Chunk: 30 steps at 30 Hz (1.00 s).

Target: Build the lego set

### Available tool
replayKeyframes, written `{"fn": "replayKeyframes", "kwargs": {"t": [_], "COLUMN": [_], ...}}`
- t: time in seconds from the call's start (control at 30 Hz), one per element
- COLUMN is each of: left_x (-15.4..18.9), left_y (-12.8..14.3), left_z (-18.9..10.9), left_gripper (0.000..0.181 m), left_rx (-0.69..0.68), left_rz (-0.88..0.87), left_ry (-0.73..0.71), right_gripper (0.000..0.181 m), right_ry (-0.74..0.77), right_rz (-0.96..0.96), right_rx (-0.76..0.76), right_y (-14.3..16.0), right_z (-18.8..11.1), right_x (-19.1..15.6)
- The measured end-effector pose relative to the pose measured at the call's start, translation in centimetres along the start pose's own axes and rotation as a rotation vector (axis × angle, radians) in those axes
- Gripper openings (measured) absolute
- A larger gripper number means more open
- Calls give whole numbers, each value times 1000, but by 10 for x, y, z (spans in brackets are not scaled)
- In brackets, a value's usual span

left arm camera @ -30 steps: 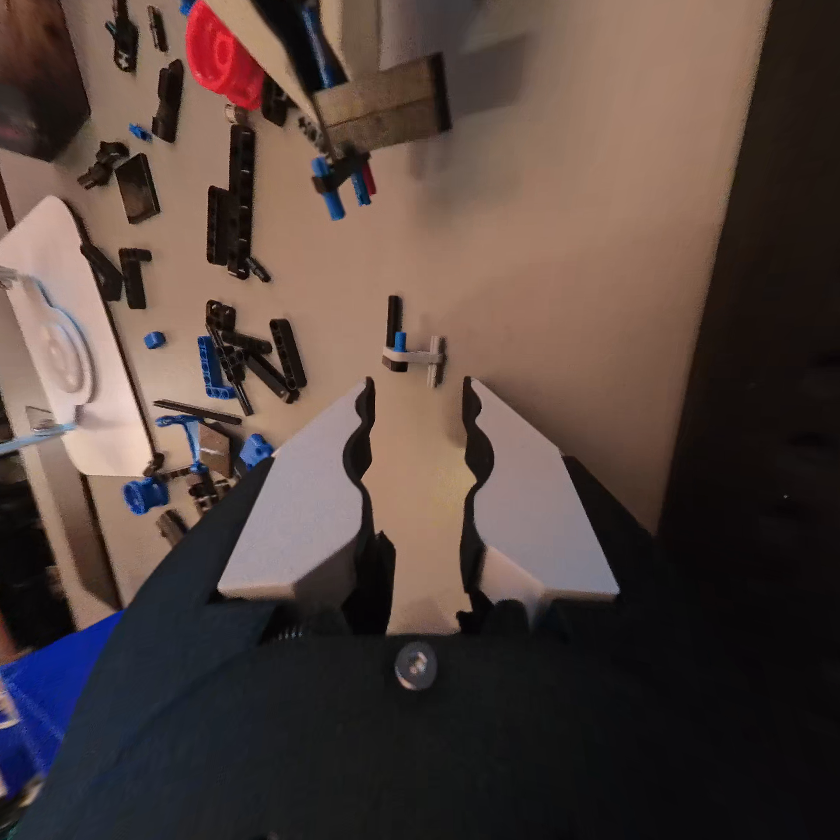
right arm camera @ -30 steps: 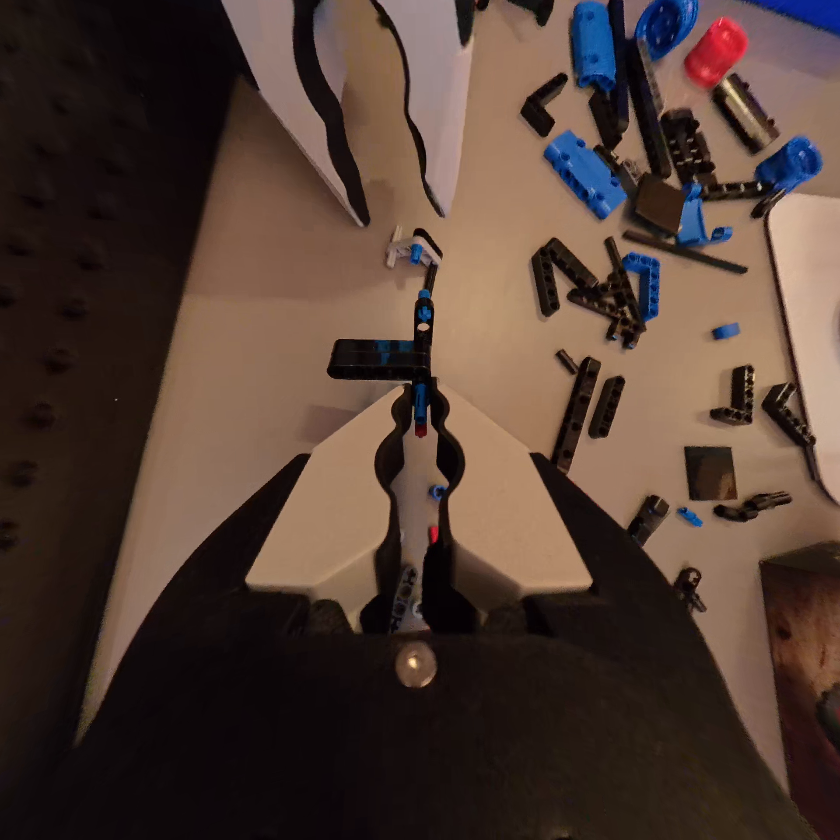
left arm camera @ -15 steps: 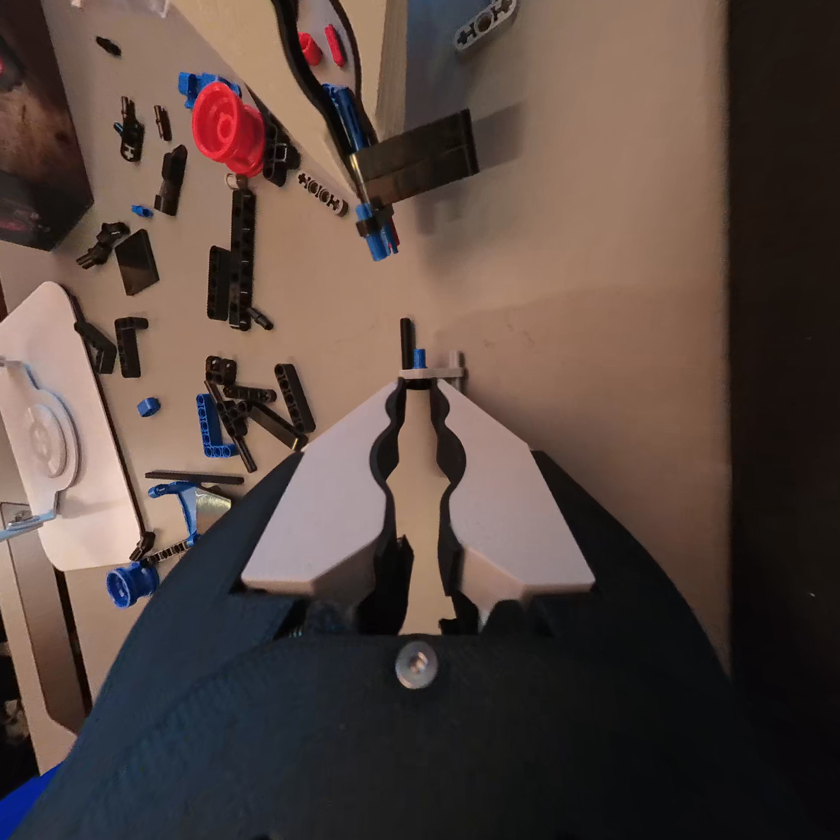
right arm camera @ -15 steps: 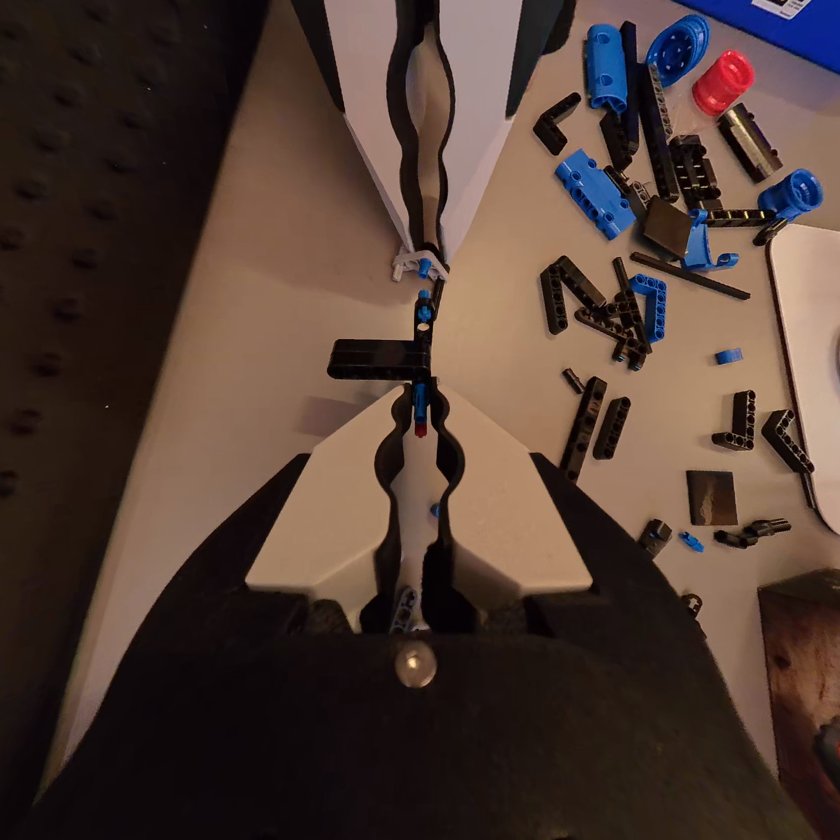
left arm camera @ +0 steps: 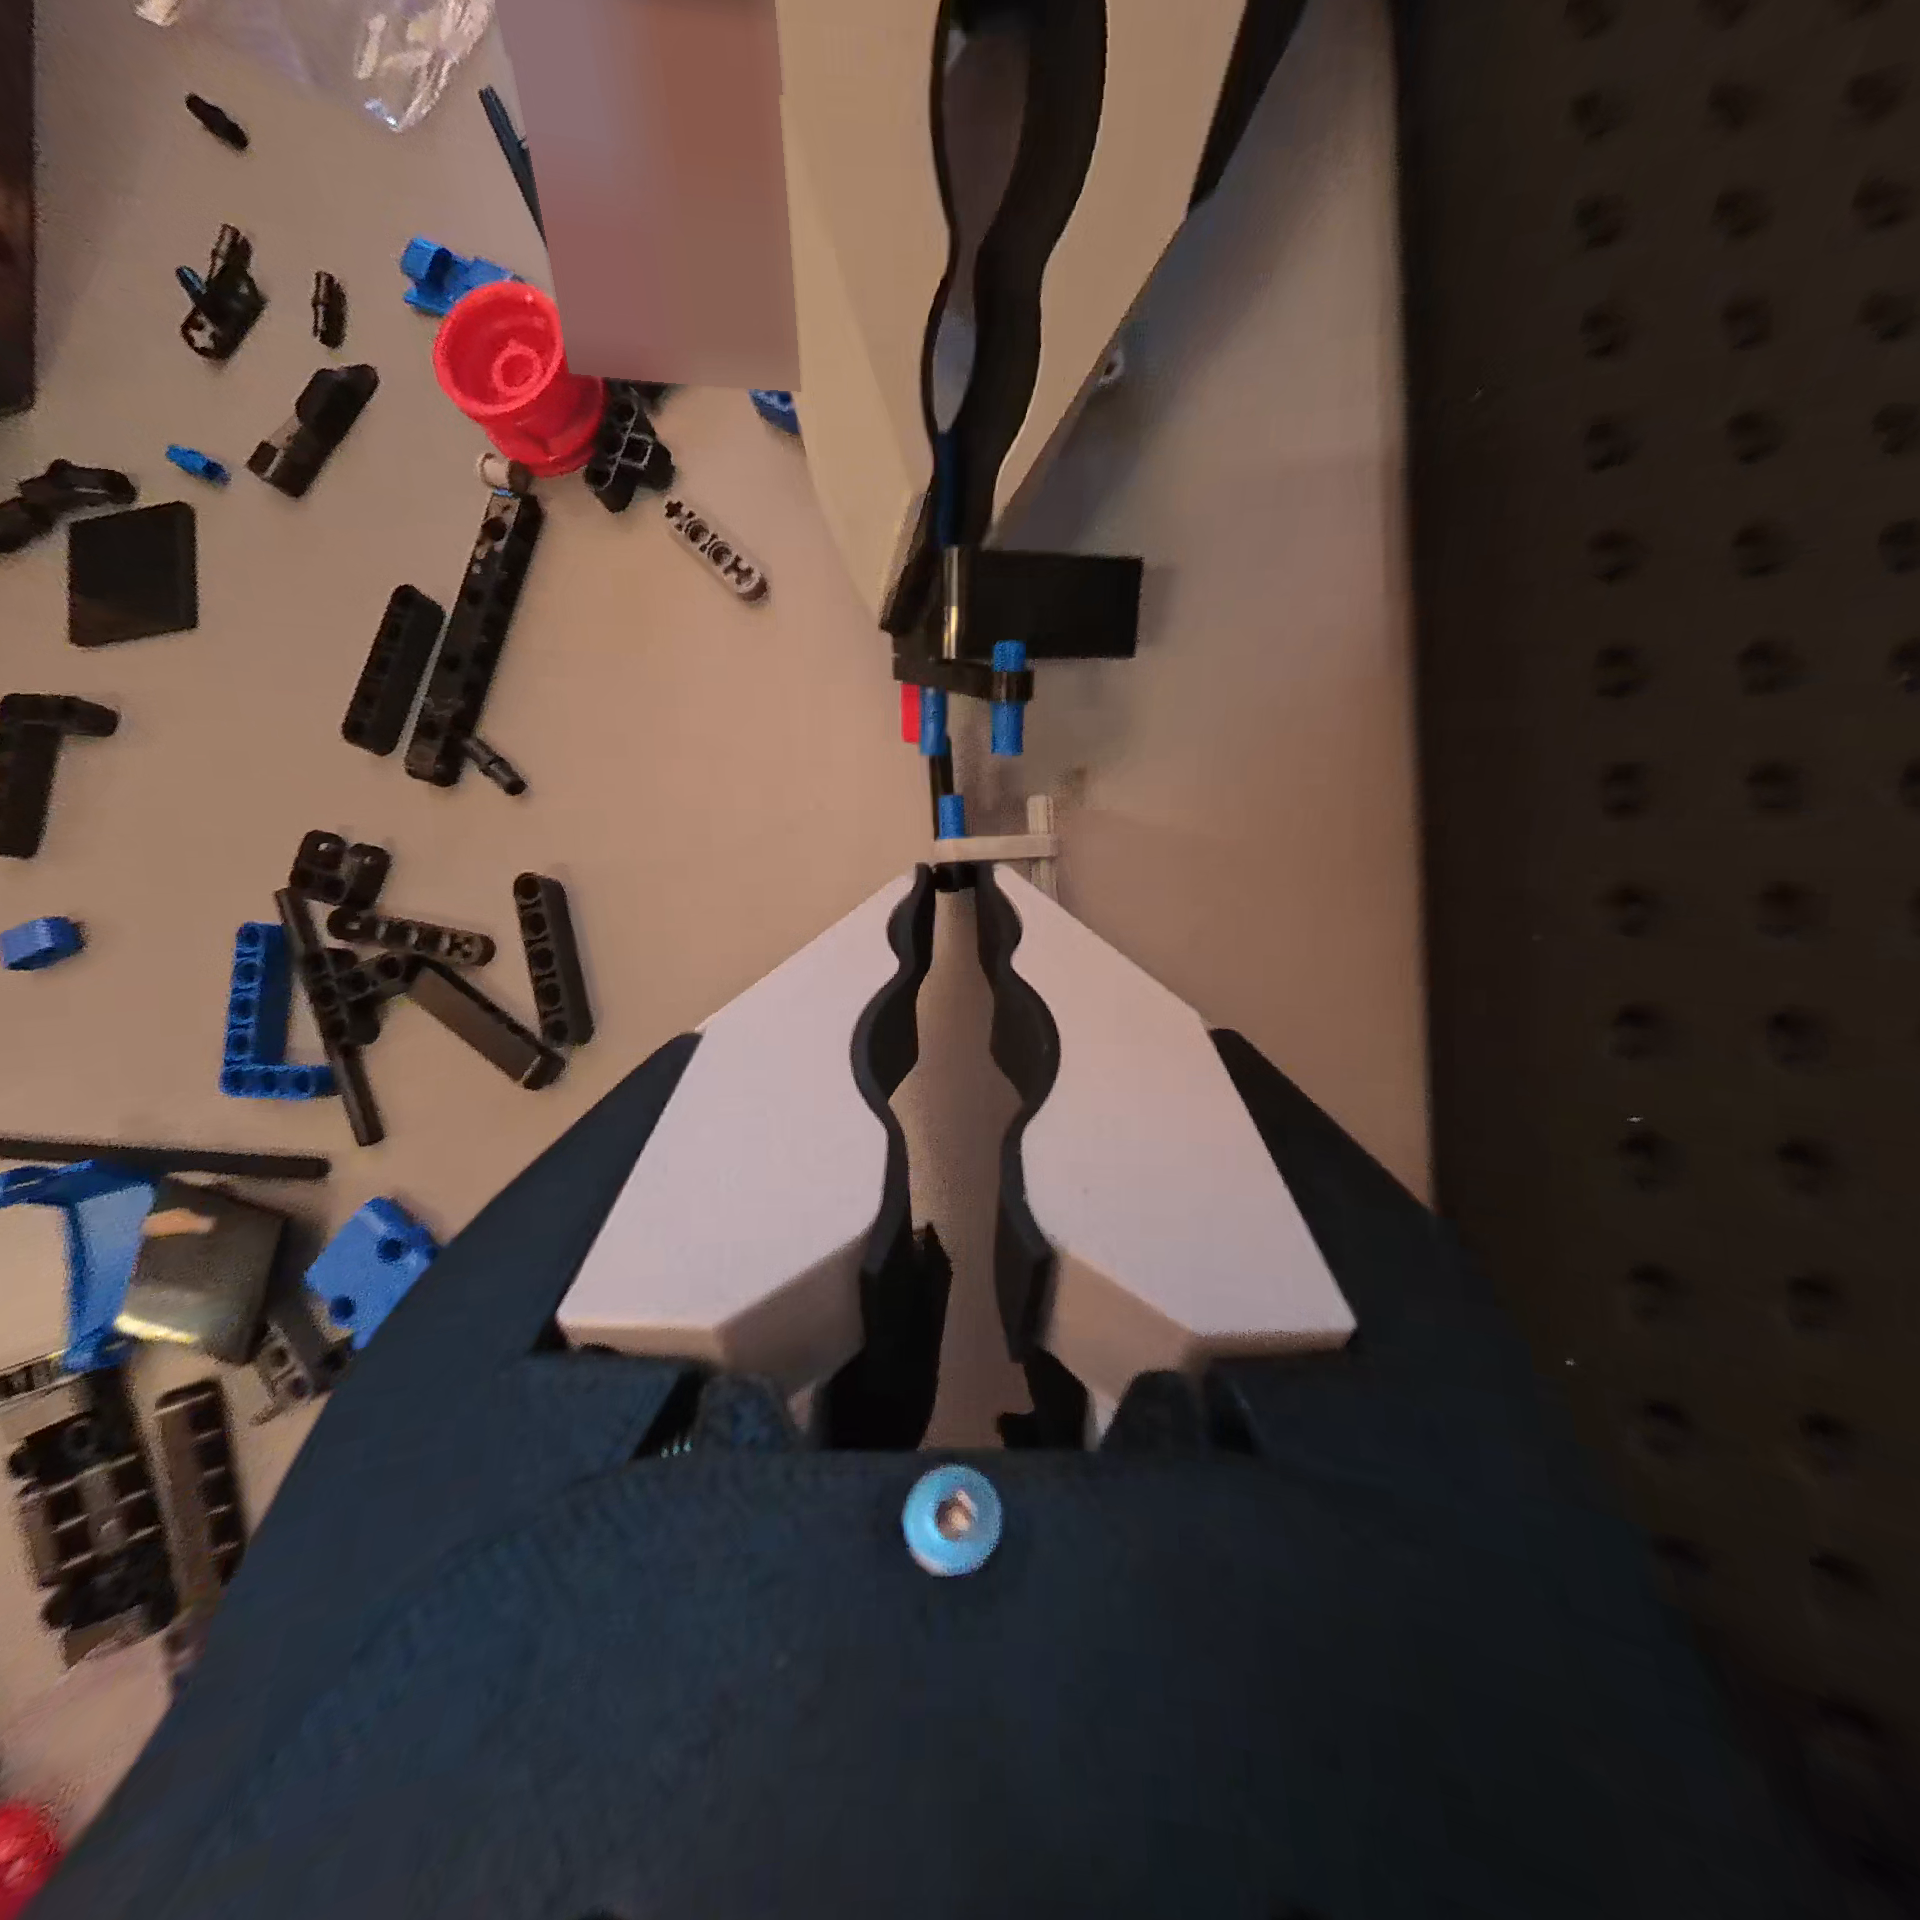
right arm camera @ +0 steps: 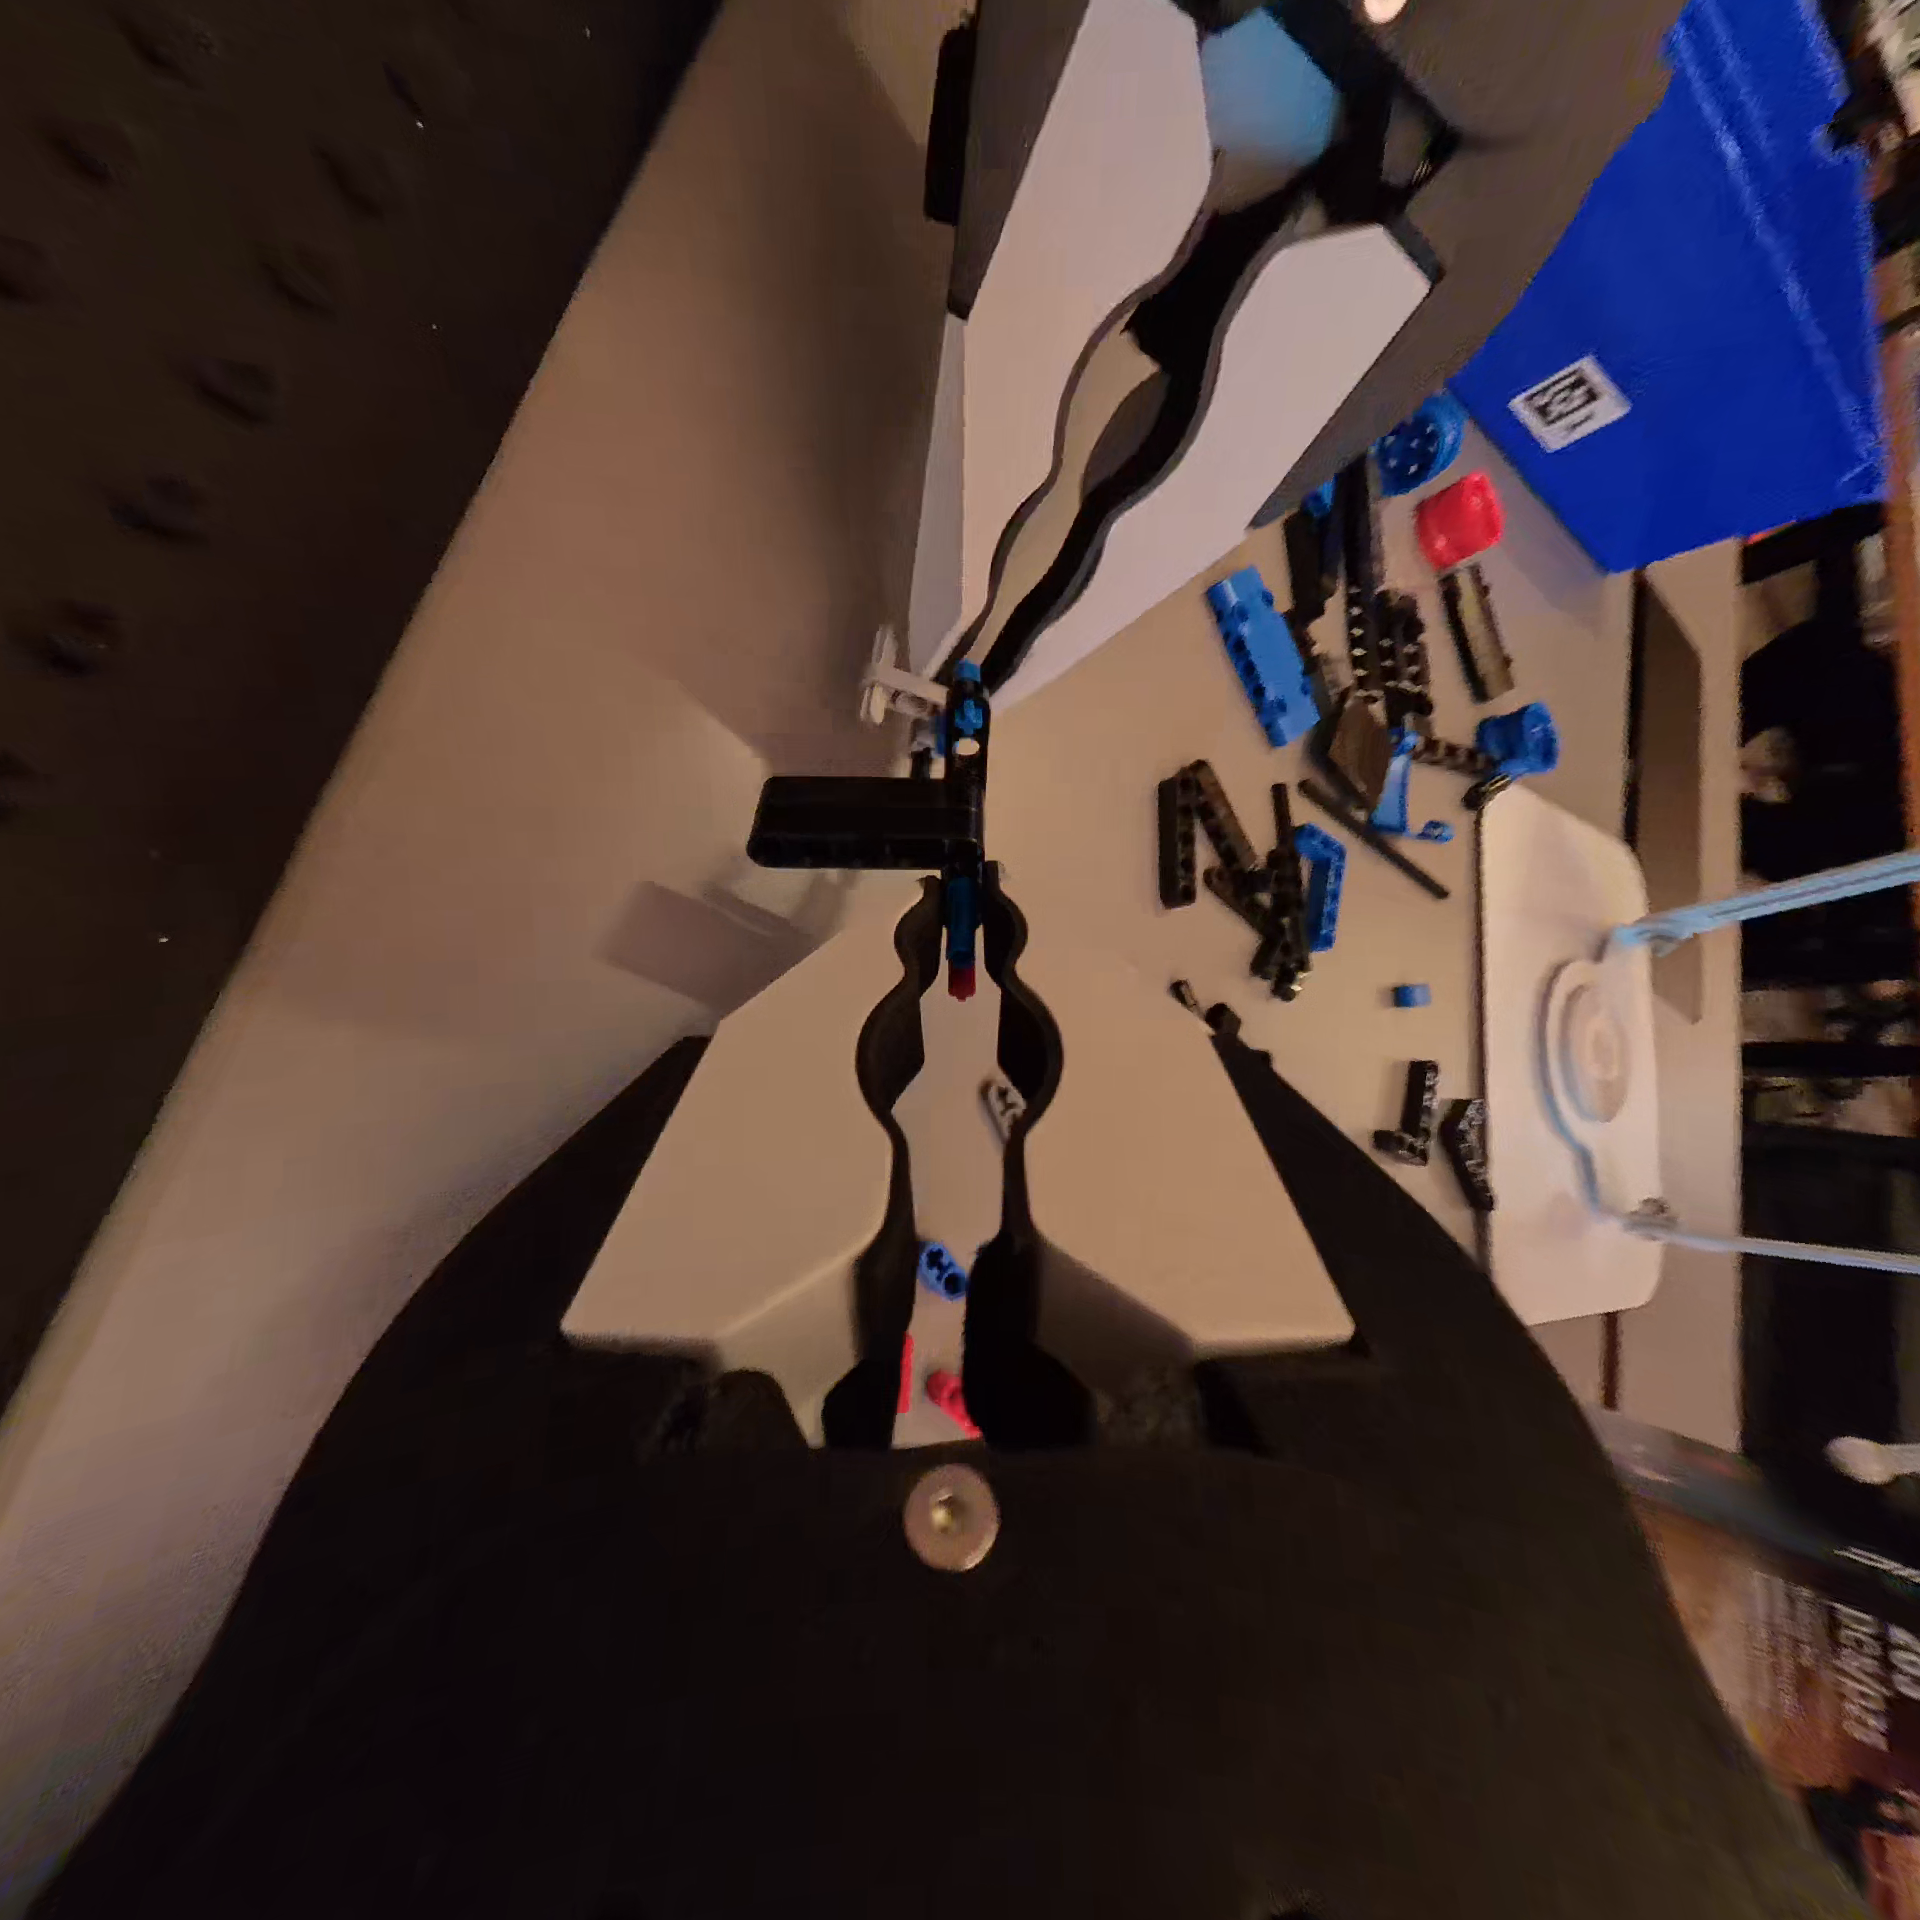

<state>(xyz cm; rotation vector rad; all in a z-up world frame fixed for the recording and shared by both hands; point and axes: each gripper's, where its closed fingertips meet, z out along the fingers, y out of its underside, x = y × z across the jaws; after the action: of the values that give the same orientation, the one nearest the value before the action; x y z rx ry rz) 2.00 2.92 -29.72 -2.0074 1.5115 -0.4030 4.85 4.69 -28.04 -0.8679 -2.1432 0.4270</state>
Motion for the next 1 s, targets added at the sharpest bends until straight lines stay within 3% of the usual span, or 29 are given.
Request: {"fn": "replayKeyframes", "kwargs": {"t": [0.37, 0.63, 1.0], "left_x": [16, 24, 33], "left_y": [-30, -39, -36], "left_z": [-13, -25, -31], "left_gripper": [5, 5, 5], "left_rx": [281, 334, 305], "left_rz": [-131, -153, -162], "left_ry": [170, 251, 365], "right_gripper": [5, 5, 5], "right_ry": [120, 144, 209], "right_rz": [-170, -243, -328], "right_rx": [3, 45, 51], "right_y": [-13, -23, -32], "right_z": [-11, -21, -27], "right_x": [5, -2, -1]}}
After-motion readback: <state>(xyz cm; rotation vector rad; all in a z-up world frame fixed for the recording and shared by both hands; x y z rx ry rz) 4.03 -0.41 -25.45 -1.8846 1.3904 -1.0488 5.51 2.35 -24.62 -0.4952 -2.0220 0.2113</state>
